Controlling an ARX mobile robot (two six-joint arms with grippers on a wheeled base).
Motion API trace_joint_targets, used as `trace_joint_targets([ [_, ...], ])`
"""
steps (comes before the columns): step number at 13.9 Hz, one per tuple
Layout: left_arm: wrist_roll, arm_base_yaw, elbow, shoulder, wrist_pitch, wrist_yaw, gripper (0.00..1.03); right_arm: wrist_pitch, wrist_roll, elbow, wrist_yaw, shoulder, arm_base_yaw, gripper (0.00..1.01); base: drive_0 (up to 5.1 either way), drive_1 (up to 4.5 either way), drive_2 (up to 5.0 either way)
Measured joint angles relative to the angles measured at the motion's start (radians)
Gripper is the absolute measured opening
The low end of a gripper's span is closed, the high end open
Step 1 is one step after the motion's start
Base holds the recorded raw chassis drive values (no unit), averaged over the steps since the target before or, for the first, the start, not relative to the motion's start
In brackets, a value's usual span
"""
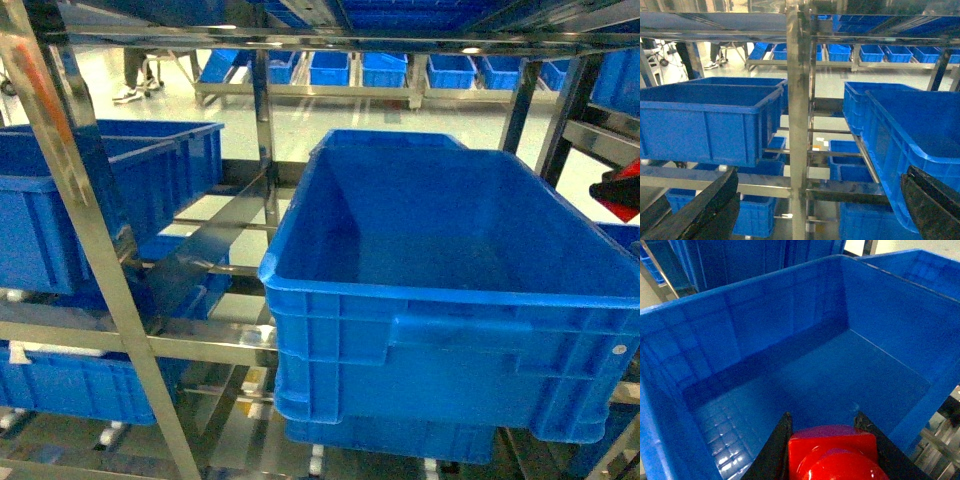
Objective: Pick red block from blue box to shelf
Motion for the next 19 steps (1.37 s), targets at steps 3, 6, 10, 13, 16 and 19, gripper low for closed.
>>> trace_joint_targets([
  [3,0.000,0.000,0.000,0.000,0.000,0.000,0.98,-0.016,-0.010,0.002,-0.013,0.000,0.002,0.28,0.0,0.00,0.0],
  [6,0.000,0.000,0.000,0.000,0.000,0.000,0.98,0.037,0.008,-0.042,-0.006,-0.047,0.066,0.28,0.0,0.00,0.0],
  [10,0.000,0.000,0.000,0.000,0.000,0.000,0.98,0.164,0.106,-0.207,0.017,-0.199,0.239,0.28,0.0,0.00,0.0],
  [13,0.000,0.000,0.000,0.000,0.000,0.000,0.98,0.190,0.139,-0.258,0.047,-0.217,0.315,0.28,0.0,0.00,0.0],
  [16,0.000,0.000,0.000,0.000,0.000,0.000,0.98,0.179,0.139,-0.255,0.042,-0.212,0.291,0.28,0.0,0.00,0.0],
  [19,0.000,0.000,0.000,0.000,0.000,0.000,0.98,0.135,0.113,-0.232,0.029,-0.196,0.249,0.35,0.0,0.00,0.0],
])
